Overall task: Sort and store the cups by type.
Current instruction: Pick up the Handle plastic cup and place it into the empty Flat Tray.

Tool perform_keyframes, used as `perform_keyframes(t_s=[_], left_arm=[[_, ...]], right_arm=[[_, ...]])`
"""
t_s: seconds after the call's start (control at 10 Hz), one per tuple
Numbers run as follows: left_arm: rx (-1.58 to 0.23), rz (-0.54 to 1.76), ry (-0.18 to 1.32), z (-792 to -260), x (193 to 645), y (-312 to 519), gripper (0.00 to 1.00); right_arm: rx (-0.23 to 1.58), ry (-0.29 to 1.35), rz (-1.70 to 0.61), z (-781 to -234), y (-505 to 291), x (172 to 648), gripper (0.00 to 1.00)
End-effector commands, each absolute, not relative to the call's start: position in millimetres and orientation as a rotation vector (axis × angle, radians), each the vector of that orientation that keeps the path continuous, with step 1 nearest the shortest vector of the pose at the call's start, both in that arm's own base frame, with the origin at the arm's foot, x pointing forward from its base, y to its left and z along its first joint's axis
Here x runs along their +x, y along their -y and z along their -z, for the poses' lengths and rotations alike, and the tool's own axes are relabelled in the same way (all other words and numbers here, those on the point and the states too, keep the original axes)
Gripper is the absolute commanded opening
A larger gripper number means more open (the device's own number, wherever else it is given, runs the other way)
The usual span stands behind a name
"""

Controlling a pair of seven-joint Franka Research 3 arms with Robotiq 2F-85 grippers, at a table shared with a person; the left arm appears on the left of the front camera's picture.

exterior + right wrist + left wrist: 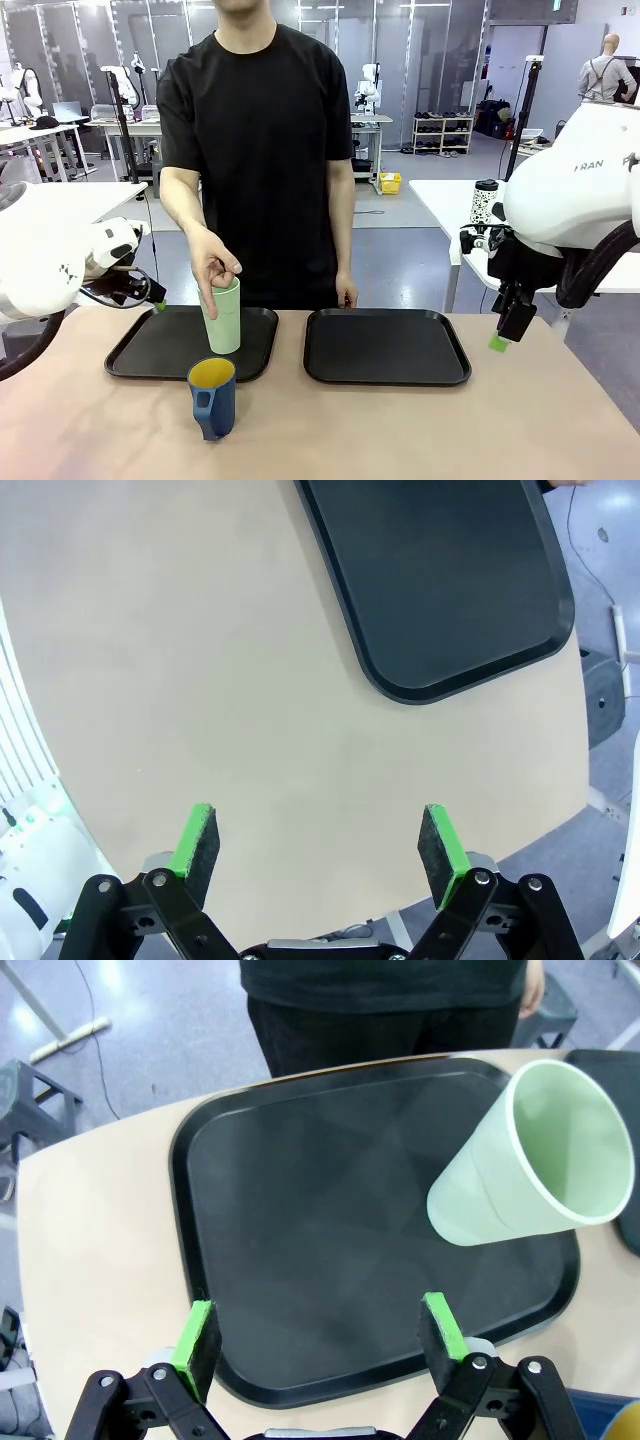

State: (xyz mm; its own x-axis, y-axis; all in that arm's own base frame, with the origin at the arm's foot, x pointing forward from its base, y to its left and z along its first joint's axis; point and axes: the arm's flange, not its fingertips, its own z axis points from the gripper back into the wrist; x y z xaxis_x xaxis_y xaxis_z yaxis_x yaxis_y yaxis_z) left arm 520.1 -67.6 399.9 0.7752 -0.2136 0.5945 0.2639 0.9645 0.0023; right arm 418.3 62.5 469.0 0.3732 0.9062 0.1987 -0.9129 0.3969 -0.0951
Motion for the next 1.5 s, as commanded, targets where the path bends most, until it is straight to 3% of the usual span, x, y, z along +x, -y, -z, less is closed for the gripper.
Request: perform_keyframes(t_s=[0.0,0.4,0.6,0.9,1.4], left_arm=[[-0.041,0.399,0.632,-414,515,43,1.00],[0.203,0.969,0.499,-419,483,22,1.00],[0.221,1.188,0.414,-406,466,16,1.00],[0.248,1.280,0.363,-397,456,11,1.00],[0.229,1.227,0.386,-397,463,20,1.00]], right_arm=[[0.038,0.233,-1.159,-470,-63,417,1.00],[0.038,0.233,-1.159,-470,-63,417,1.00],[0.038,0.233,-1.159,-470,-63,417,1.00],[0.038,0.233,-1.159,-470,-63,417,1.00],[0.038,0.233,-1.159,-470,-63,417,1.00]])
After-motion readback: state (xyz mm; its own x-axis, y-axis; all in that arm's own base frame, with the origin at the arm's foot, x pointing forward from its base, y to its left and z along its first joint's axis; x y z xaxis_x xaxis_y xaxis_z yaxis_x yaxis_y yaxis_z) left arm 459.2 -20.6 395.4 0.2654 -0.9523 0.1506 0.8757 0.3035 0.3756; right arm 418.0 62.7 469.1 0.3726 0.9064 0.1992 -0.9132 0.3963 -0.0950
